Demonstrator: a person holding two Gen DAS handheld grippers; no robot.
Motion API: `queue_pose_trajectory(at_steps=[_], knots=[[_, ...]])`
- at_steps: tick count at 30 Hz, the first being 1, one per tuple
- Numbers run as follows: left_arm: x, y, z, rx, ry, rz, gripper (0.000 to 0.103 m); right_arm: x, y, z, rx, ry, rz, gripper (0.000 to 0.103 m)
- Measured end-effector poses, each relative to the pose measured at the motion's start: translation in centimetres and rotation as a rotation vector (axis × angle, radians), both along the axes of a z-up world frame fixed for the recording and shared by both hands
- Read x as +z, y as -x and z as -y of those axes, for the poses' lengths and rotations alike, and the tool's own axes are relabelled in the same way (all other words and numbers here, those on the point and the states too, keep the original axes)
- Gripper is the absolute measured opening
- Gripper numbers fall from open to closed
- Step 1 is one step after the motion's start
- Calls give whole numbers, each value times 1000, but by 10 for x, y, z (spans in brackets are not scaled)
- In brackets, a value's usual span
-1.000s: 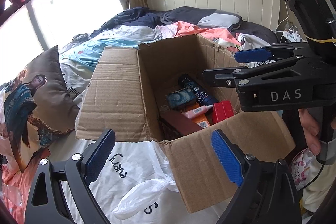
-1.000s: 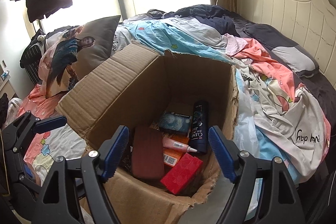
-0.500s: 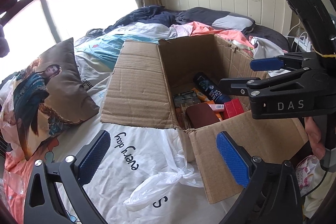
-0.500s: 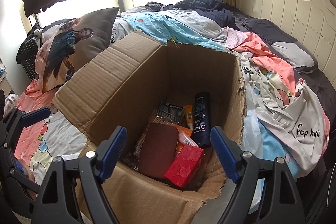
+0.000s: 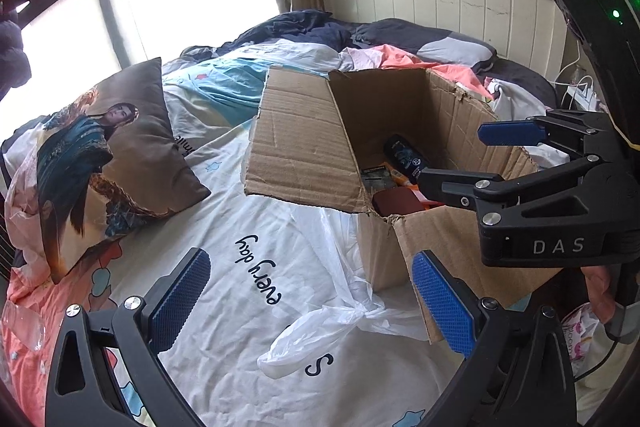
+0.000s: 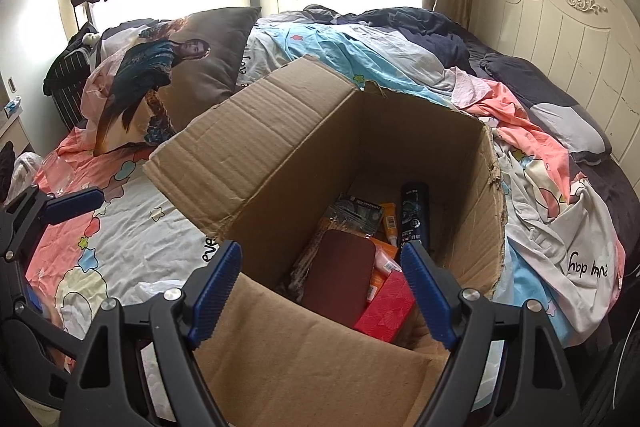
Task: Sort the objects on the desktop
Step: 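Withdraw both open grippers up and away from the cardboard box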
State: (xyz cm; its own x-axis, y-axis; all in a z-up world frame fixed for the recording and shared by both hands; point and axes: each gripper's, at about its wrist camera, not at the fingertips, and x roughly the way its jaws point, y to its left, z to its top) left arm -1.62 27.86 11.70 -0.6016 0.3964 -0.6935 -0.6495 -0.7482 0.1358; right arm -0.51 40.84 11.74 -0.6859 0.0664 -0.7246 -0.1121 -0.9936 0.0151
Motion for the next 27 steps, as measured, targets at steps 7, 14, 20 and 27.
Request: queue_pose_trajectory(at_steps=[7,14,20,27], knots=[[0,3,18,41,-10,8,103,1,-1,15,24,-8,-4,80],[-5,5,31,78,-15,26,103,-1,-1,32,65,-15,-4,80],[-7,2,41,90,-12,24,103,-3,1,43,92,-5,-3,80],[-9,0,61,125,-13,24,103,-9,4,53,119,2,6,80]])
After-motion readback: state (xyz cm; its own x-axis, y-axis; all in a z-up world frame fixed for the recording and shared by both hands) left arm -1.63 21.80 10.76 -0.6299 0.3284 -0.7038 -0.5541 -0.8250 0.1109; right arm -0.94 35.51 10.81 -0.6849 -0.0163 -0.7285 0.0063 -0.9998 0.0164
